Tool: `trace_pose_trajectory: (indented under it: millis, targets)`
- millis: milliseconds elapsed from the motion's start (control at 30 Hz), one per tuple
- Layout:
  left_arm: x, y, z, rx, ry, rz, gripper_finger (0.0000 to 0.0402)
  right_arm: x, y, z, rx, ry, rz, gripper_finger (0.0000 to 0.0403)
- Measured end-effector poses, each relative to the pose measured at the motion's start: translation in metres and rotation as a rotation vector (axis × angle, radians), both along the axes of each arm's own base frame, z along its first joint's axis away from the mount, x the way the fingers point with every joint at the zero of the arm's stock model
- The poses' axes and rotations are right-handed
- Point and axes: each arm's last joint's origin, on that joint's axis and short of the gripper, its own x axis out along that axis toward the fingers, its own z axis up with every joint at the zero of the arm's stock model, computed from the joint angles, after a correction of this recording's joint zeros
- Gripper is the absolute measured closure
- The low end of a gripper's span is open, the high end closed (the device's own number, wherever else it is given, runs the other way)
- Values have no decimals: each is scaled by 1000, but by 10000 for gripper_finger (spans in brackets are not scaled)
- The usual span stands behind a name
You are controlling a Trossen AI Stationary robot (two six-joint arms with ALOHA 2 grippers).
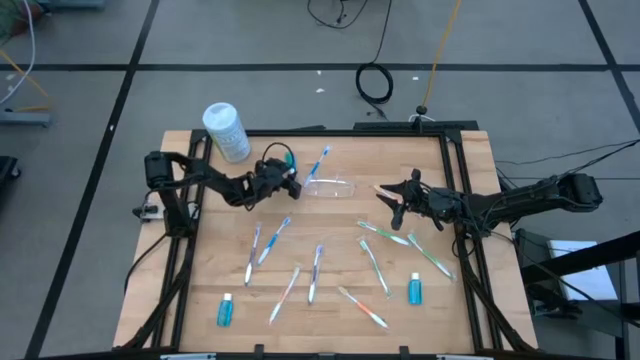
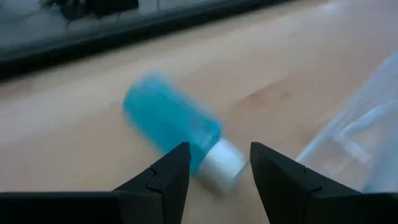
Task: Pick & Place toothbrushing station
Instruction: Put the top blue mouthwash bottle into the transparent organizer
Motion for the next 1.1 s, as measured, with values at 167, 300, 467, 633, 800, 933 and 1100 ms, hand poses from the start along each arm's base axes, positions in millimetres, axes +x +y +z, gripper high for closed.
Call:
trace_pose_trajectory:
  millis: [167,300,467,633,800,933,1100]
  targets:
    - [0,1,-2,-10,51,47,227,0,0,-1,0,10,0,273]
    - [1,1,-2,-11,68,52,228,-1,0,-3,0,15,0,273]
    - [1,1,-2,21,112,4,264,-2,0,-4,0,16,0,273]
    - [1,1,-2,22,129,-42,311,-2,0,-4,0,16,0,273]
    - [2,0,-1,22,128,-55,338,-2,0,-4,0,17,0,273]
    - [1,0,3,26,118,-54,374,-2,0,-4,0,17,0,273]
    - [1,-1,8,14,101,-89,392,-2,0,-4,0,18,0,273]
